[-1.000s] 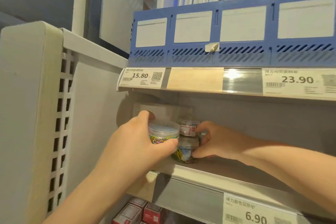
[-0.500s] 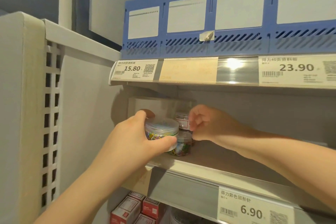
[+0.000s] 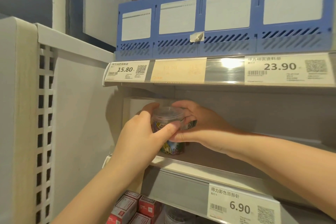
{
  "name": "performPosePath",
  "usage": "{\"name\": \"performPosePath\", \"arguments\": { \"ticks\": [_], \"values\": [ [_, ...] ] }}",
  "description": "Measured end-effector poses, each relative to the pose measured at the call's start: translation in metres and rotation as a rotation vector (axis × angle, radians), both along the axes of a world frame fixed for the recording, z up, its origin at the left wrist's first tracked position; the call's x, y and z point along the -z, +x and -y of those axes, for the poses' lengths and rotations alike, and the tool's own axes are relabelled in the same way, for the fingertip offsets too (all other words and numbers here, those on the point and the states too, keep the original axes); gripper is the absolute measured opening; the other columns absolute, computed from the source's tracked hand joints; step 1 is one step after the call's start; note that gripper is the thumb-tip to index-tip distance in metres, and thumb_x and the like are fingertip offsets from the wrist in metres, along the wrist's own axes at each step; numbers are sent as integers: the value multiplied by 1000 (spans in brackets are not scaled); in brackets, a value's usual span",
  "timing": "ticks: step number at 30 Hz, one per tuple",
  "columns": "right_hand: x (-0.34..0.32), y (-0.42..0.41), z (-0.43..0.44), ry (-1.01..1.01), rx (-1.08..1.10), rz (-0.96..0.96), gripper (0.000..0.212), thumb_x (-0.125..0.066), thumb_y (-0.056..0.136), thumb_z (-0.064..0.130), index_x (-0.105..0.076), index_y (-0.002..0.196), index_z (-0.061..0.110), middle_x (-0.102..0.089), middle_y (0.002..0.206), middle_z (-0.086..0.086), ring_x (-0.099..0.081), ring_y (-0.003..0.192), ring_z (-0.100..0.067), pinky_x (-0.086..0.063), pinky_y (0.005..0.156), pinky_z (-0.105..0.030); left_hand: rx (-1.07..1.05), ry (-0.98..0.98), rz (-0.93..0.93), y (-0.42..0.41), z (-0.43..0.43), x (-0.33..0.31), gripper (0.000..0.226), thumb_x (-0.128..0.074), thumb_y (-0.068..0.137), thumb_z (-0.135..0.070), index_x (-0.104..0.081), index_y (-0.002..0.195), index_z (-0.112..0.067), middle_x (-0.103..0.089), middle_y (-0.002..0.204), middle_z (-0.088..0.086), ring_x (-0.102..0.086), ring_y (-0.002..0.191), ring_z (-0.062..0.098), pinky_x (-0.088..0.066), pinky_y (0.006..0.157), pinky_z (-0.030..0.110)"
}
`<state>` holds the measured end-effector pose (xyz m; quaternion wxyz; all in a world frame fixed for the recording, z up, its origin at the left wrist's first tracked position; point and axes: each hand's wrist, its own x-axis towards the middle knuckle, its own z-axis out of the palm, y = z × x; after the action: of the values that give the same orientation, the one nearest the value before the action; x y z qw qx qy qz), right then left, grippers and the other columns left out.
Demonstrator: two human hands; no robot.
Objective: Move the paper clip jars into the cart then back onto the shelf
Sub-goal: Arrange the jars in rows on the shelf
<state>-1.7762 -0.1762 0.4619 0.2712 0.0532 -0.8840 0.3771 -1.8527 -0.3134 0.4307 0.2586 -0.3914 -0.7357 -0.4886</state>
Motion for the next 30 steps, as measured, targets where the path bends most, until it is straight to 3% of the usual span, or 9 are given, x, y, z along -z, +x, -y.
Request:
{"name": "performPosePath", "arguments": {
  "ticks": [4,9,14,20,23,27,30],
  "values": [
    [0,-3,-6,-58,54,-36,63,-80,68,4,-47,117,24,-59,86,20,-55,61,19,-41,58,-1,-5,24,-11,-3,-1,3,64,-69,73,-50,-46,127,-25,-54,116,-12,-58,100,11,-43,81,27],
    [8,-10,-17,-3,181,45,74,-82,68,18,-46,132,20,-62,95,15,-60,85,0,-48,85,-20,-32,118,-14,-11,1,7,28,-58,86,-23,-50,113,-28,-58,104,-8,-58,86,15,-46,81,36],
    [15,-18,-21,-4,250,16,75,-84,65,22,-43,127,27,-62,94,7,-64,86,-12,-50,88,-32,-49,193,10,-12,-2,15,15,-46,89,-14,-51,102,-17,-62,89,2,-61,80,23,-47,75,48],
    [19,-17,-22,21,255,37,52,-81,70,25,-44,105,33,-63,84,-1,-63,81,-15,-49,81,-35,-55,166,28,-6,-2,16,20,-44,86,-13,-51,104,-11,-61,91,4,-56,82,24,-46,78,47],
    [19,-19,-24,-12,250,44,47,-81,69,24,-44,96,35,-65,84,-2,-63,78,-13,-49,81,-35,-62,148,47,-4,-2,14,29,-37,80,-26,-51,103,-15,-61,91,2,-56,83,25,-46,77,47],
    [19,-17,-23,-25,250,68,50,-80,72,24,-46,109,28,-67,88,-4,-62,79,-11,-48,78,-29,-76,126,55,-2,-1,13,38,-33,73,-30,-51,103,-15,-61,91,1,-56,83,24,-46,77,44],
    [19,-16,-23,-42,254,78,53,-81,71,24,-48,112,24,-67,86,-3,-62,80,-11,-48,80,-29,-95,115,41,0,0,14,25,-41,83,-22,-53,104,-13,-59,86,2,-54,78,24,-45,75,43]
  ]
}}
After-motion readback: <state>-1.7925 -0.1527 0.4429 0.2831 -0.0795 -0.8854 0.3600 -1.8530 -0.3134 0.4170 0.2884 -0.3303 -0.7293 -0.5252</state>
